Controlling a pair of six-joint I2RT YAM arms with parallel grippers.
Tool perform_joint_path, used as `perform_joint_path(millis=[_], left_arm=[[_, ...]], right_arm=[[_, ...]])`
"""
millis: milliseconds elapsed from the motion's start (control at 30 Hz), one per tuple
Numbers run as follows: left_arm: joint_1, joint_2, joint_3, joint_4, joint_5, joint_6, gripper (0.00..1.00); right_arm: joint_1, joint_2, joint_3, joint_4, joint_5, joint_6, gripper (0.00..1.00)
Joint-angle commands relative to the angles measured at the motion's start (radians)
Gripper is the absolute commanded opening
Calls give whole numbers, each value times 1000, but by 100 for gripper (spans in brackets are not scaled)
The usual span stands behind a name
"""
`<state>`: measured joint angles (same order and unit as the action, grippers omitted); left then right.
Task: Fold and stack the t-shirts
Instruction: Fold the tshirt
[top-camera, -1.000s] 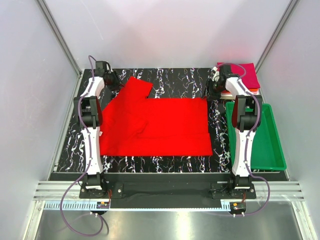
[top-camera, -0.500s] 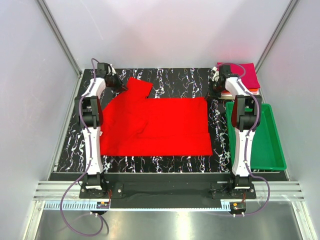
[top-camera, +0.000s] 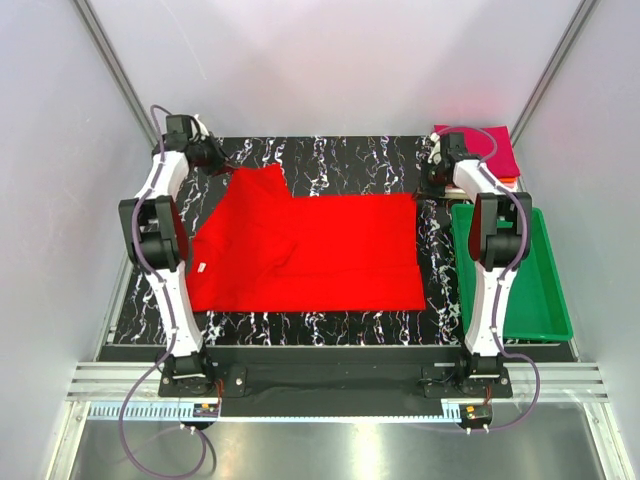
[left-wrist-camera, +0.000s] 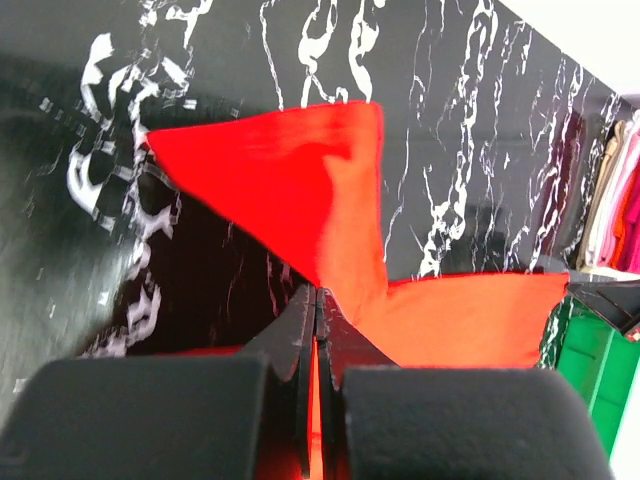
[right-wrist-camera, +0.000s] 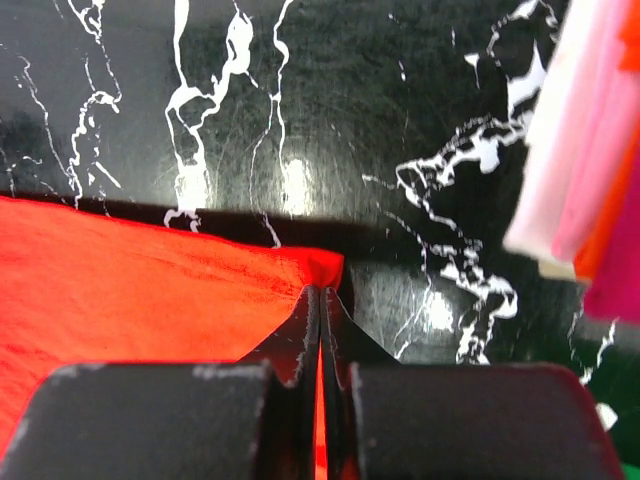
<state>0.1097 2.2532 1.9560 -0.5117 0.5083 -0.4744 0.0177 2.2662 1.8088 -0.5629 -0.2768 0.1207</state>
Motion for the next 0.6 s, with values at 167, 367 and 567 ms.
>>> perform_joint_path(millis=[167, 367, 567], left_arm=[[42, -201, -196, 32, -83, 11, 0], [67, -338, -334, 33, -138, 7, 0], [111, -435, -450, 33, -180, -15, 0]], right_arm=[[4, -200, -192, 193, 67, 48, 0], [4, -299, -353, 290, 106, 111, 0], [4, -373, -457, 336, 110, 163, 0]])
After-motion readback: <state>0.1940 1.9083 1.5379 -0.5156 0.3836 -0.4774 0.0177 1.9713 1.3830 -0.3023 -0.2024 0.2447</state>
